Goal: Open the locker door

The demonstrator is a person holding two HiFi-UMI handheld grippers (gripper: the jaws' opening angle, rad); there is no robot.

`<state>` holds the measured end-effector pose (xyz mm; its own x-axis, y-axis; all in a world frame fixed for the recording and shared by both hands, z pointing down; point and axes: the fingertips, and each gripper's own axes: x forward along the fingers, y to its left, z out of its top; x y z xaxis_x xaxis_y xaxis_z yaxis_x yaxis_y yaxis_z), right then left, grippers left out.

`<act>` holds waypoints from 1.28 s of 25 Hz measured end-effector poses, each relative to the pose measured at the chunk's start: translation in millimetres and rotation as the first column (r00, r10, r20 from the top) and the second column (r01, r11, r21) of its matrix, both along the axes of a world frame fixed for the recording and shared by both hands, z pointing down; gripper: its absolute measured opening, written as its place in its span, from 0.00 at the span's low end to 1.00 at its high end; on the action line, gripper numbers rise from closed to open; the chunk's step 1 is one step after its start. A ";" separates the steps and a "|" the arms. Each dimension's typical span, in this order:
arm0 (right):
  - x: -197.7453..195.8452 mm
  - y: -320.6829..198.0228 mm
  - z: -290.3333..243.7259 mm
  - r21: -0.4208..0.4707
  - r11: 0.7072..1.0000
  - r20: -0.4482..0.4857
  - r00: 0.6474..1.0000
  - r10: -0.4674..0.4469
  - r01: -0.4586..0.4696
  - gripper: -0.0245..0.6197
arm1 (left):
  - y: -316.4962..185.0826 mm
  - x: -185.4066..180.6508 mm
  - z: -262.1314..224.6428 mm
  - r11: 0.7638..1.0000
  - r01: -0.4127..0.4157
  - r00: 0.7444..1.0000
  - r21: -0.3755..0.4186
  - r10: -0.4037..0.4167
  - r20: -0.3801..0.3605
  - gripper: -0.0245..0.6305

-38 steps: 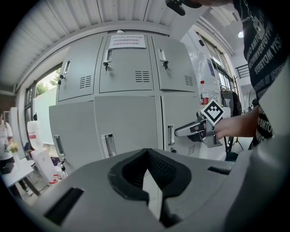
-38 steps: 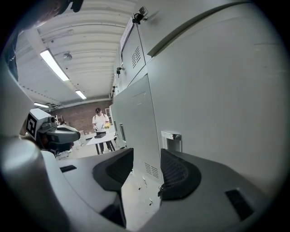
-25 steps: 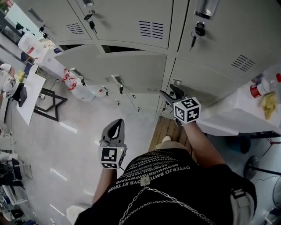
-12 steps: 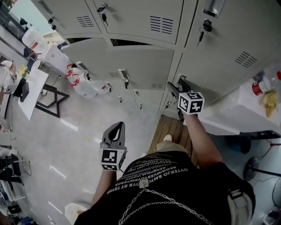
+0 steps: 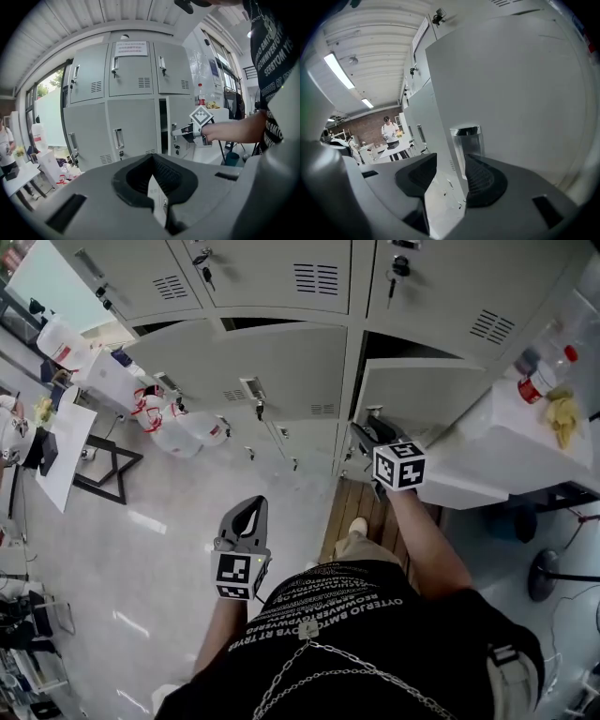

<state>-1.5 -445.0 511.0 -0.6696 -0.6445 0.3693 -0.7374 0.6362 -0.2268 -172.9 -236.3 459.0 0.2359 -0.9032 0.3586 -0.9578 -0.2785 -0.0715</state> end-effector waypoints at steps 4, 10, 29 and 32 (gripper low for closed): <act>14.3 31.5 0.7 -0.003 1.000 -0.012 1.000 0.017 -0.017 0.32 | 11.8 6.4 -2.8 0.999 -0.036 0.999 0.013 0.036 -0.003 0.04; 25.5 48.0 5.7 0.008 0.997 -0.043 0.996 0.082 -0.082 0.32 | 33.3 17.8 -2.6 0.995 -0.095 0.995 0.015 0.095 -0.002 0.04; 7.0 1.9 6.0 0.037 0.977 -0.068 0.975 0.211 -0.209 0.35 | 77.4 -15.3 4.1 0.998 -0.058 0.998 0.012 0.058 -0.010 0.04; 5.3 -6.6 9.3 0.037 0.975 -0.086 0.972 0.220 -0.217 0.34 | 60.5 -15.2 -8.4 0.997 -0.055 0.998 0.047 0.055 -0.008 0.04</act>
<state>3.8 -451.6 520.3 -0.4763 -0.7823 0.4014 -0.8758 0.4624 -0.1383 -188.1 -175.7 450.6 0.2889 -0.9045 0.3136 -0.9418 -0.3274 -0.0767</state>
